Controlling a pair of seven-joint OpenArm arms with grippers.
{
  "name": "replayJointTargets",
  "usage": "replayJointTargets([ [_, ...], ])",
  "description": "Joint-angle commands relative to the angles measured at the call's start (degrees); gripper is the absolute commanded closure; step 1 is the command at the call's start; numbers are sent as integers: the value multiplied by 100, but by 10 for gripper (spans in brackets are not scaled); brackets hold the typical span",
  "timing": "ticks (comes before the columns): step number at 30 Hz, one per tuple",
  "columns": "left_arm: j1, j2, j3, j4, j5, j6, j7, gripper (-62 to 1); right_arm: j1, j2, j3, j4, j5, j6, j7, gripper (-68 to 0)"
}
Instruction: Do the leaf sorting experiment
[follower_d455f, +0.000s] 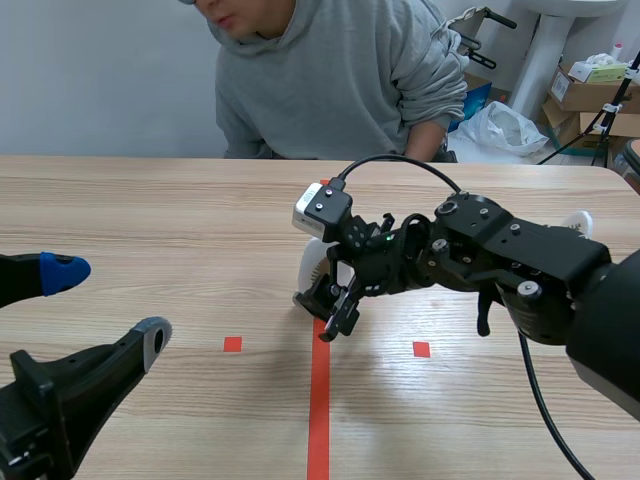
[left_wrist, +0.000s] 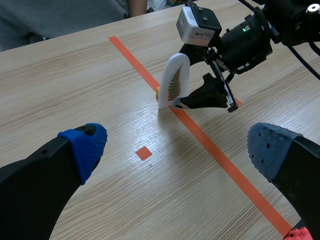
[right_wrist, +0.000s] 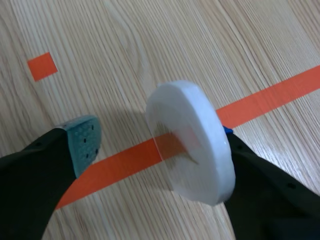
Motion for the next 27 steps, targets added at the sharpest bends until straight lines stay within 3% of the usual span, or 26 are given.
replayJointTargets([
  [1,-4,15,-22,122,-35,26,-81,-602,85,-15,26,114,13,-22,101,-295],
  [8,-4,15,-22,122,-35,26,-81,-602,85,-13,28,114,-131,-24,90,-94],
  [16,-4,17,-22,122,-35,26,-81,-602,83,87,68,166,-103,-22,50,-21],
  [18,-4,17,-22,122,-35,26,-83,-602,68,208,181,271,125,-24,48,-20],
  [21,-4,17,-22,122,-37,26,-83,-602,-66,496,549,573,647,-140,-94,-17],
  [27,-7,15,-22,122,-37,26,-83,-602,-778,1016,2006,1368,855,-538,-890,-17],
])
